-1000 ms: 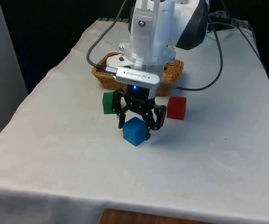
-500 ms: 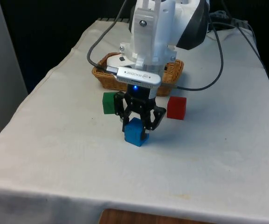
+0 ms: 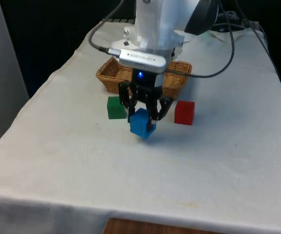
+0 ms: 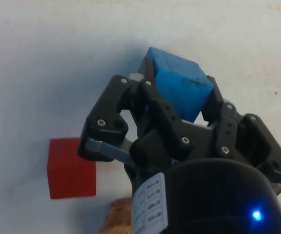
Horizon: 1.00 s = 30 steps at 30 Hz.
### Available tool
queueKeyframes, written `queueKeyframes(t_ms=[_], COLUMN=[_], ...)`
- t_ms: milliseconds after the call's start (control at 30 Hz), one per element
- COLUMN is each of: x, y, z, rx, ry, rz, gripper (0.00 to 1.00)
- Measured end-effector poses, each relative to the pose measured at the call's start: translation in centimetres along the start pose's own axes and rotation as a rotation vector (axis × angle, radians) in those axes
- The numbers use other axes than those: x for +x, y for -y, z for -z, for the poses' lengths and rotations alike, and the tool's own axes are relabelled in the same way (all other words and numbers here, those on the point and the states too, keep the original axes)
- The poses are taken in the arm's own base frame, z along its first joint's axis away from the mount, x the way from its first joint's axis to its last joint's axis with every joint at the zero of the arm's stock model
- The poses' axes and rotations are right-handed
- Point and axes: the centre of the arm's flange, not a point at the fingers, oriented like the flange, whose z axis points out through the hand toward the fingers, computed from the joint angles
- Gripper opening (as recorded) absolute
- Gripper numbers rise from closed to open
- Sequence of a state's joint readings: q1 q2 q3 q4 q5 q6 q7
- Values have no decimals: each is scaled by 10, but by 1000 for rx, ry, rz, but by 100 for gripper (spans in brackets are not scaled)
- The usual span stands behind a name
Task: Pick up the blue cube and place it into the basket.
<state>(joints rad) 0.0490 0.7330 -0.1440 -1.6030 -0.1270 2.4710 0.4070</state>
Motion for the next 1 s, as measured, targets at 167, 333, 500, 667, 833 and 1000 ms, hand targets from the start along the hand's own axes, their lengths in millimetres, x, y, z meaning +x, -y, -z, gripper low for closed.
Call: queueKeyframes(t_ms=[167, 333, 500, 667, 833, 1000], x=[-5, -13, -19, -28, -35, -44], y=[-6, -13, -18, -27, -32, -41], z=[15, 32, 43, 60, 70, 85], rx=[4, 6, 9, 14, 16, 19], ry=[3, 12, 15, 18, 24, 29], rz=[-9, -17, -23, -32, -36, -44], gripper=[3, 3, 3, 3, 3, 3])
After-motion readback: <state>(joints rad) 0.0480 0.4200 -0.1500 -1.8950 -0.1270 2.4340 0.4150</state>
